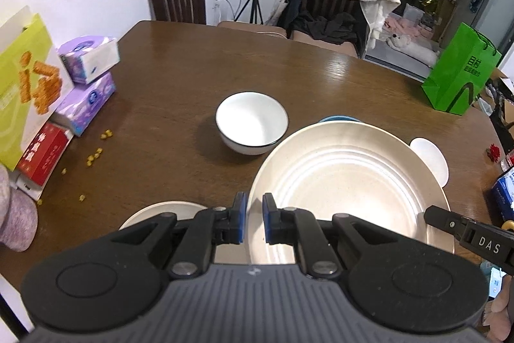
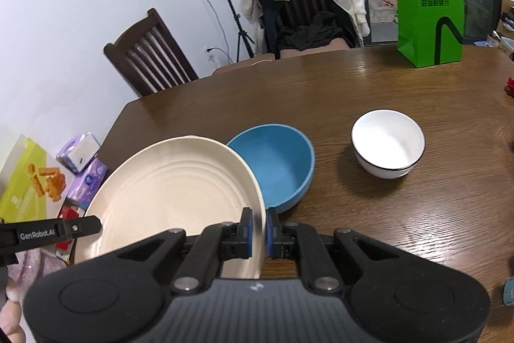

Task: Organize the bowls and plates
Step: 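Lower the held plate with both grippers onto the stacked cream plates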

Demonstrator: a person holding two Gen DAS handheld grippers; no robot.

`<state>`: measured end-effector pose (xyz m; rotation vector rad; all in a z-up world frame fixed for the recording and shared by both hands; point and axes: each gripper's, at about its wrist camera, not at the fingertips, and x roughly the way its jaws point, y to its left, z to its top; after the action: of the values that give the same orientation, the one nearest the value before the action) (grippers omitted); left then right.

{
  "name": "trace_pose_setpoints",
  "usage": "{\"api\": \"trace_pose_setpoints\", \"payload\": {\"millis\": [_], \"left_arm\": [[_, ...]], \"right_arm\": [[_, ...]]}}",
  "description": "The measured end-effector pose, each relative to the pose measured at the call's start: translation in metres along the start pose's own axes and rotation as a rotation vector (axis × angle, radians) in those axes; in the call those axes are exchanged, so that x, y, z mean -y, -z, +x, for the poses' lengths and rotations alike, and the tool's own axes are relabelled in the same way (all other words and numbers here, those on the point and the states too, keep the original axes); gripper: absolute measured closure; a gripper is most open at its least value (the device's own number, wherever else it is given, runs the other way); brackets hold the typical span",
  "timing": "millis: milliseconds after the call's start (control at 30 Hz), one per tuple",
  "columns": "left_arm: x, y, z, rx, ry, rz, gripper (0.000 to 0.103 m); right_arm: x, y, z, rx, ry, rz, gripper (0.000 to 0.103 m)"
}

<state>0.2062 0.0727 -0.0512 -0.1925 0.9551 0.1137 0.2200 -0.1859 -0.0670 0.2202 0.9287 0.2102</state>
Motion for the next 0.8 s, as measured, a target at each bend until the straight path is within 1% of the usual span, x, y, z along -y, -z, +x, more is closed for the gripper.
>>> {"api": "trace_pose_setpoints", "payload": {"millis": [367, 800], "left_arm": [[-0.022, 0.013, -0.006, -0.003, -0.038, -0.032, 0.092], [-0.043, 0.029, -0.008, -0.01, -0.065, -0.069, 0.092]], "right_arm": [[-0.022, 0.013, 0.006, -0.027, -0.03, -0.037, 0.095], [-0.037, 0.024, 0.014, -0.05, -0.055, -0.073, 0.095]]}}
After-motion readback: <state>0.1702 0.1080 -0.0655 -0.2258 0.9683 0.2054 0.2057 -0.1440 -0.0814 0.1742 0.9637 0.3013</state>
